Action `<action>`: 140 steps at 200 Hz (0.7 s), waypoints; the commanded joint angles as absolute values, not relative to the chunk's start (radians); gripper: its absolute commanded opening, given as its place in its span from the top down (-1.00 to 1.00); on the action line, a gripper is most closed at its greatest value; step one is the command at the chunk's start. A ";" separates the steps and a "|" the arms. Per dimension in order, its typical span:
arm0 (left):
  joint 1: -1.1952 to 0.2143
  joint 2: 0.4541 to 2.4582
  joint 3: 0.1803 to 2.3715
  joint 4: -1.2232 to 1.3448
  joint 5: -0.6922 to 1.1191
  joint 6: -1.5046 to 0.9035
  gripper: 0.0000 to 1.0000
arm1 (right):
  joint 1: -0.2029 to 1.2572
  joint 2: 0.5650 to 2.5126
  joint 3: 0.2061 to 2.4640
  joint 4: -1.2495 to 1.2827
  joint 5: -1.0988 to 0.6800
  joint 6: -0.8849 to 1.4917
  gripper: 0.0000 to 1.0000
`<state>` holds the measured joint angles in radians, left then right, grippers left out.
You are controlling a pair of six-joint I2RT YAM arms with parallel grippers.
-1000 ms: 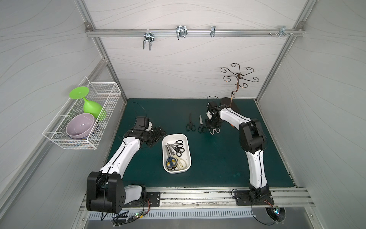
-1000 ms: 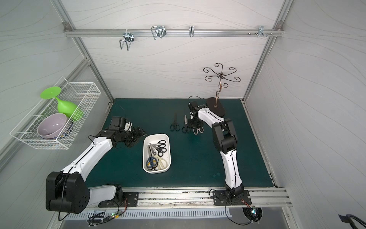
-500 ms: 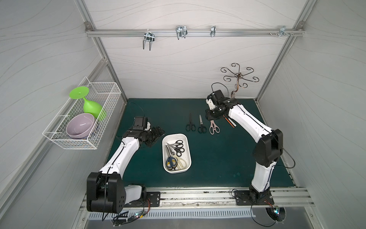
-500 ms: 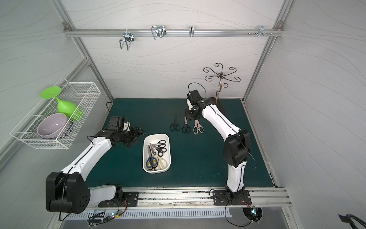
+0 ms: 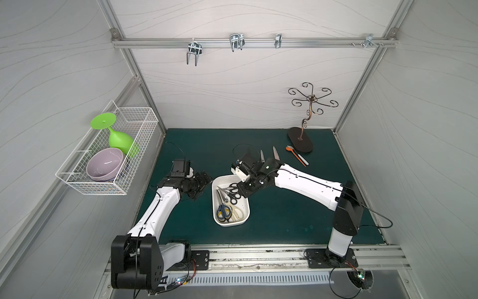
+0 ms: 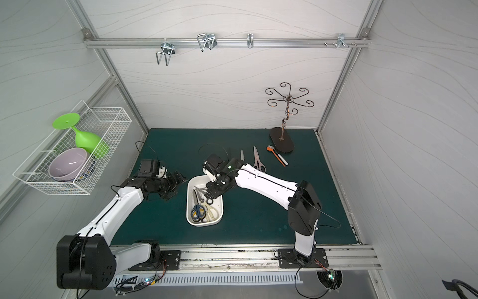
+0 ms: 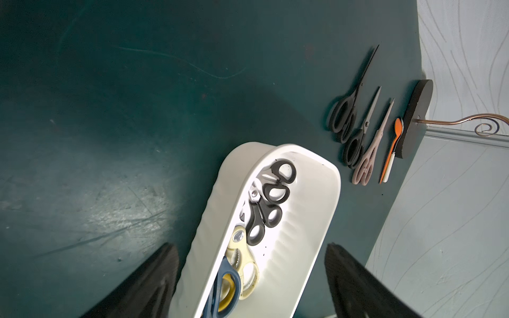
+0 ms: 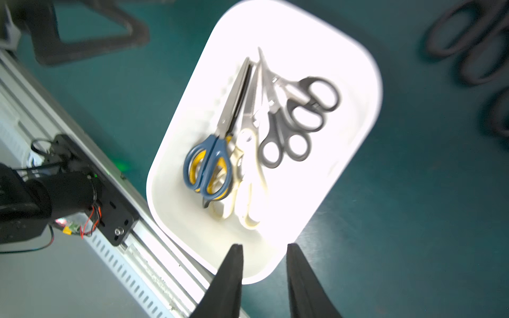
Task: Take the scissors out of the storage box
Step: Pick up the scissors from the storage box.
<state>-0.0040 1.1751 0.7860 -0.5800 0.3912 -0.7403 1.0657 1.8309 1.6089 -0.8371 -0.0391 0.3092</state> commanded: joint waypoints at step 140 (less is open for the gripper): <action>0.169 1.172 0.783 -0.610 0.344 -0.720 -0.77 | 1.166 2.152 1.752 -0.831 -0.061 0.430 0.36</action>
<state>0.1581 1.1675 0.7700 -0.6292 0.3405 -0.7155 1.1637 2.1197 1.7077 -0.7750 -0.1005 0.4103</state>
